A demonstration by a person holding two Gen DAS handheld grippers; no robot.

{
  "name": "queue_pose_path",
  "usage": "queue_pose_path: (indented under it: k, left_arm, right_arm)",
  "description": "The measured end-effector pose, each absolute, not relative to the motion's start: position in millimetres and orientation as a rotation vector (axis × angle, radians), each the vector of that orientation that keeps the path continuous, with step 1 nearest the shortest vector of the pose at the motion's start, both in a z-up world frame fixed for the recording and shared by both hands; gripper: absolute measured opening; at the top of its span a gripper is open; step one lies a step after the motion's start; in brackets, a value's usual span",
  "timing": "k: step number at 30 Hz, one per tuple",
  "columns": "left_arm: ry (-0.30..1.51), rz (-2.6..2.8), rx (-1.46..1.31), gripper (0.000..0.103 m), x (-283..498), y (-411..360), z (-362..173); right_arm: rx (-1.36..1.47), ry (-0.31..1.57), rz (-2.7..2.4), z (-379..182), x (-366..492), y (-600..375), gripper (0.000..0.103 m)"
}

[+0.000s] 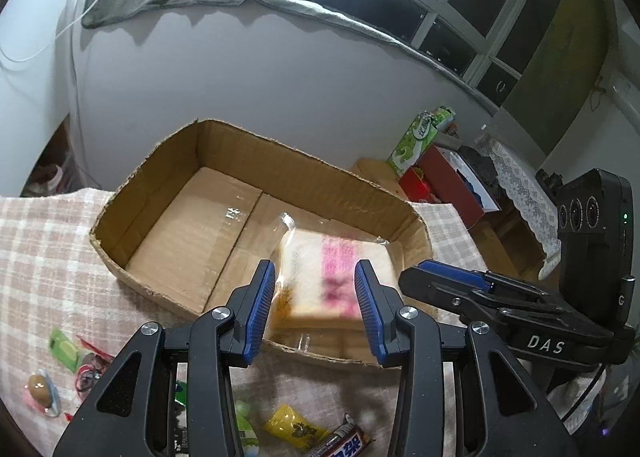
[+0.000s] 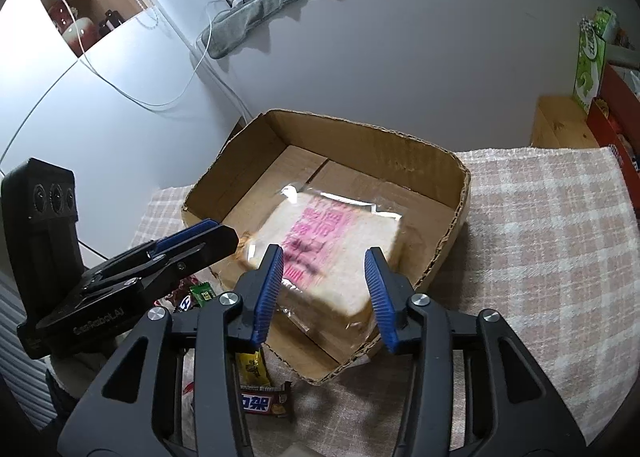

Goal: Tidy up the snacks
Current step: 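Carry the bread slice into the cardboard box and open the left tool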

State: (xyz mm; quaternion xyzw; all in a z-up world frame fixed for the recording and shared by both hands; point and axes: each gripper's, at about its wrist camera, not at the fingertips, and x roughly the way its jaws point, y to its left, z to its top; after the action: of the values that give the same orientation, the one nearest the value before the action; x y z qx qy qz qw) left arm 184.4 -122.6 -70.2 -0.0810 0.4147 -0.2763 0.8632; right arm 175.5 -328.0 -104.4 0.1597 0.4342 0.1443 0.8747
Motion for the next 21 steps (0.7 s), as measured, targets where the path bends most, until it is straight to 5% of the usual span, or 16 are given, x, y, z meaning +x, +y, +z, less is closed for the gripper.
queue_pose_path:
  k: [21]
  left_arm:
    - [0.772, -0.533, -0.199, 0.04, 126.5, -59.6, -35.0]
  right_arm:
    - [0.219, 0.836, 0.327, -63.1, 115.3, -301.3, 0.044]
